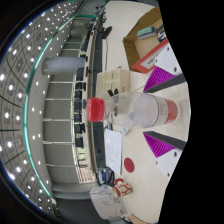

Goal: Pour water

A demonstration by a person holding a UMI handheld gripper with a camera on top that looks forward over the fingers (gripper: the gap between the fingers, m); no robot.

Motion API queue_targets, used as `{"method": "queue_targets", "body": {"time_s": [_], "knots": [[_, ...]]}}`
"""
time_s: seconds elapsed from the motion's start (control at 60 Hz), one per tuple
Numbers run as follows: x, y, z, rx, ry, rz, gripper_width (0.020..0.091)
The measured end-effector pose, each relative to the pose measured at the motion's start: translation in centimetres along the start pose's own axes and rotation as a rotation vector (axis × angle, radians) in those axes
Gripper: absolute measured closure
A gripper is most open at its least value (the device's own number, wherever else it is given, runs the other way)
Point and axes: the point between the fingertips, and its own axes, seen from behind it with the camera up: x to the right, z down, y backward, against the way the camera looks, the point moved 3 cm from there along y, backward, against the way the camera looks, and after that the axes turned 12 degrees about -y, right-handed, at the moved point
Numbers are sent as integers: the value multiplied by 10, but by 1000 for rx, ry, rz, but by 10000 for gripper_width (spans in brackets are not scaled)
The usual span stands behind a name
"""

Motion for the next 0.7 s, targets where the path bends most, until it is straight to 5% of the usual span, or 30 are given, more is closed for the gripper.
{"method": "queue_targets", "body": {"time_s": [0.1,0.367,0.7], "knots": [[3,-12,-4,33,18,14,558],[4,-15,-4,60,65,30,740],[-40,-17,-71,119,236,134,750]]}}
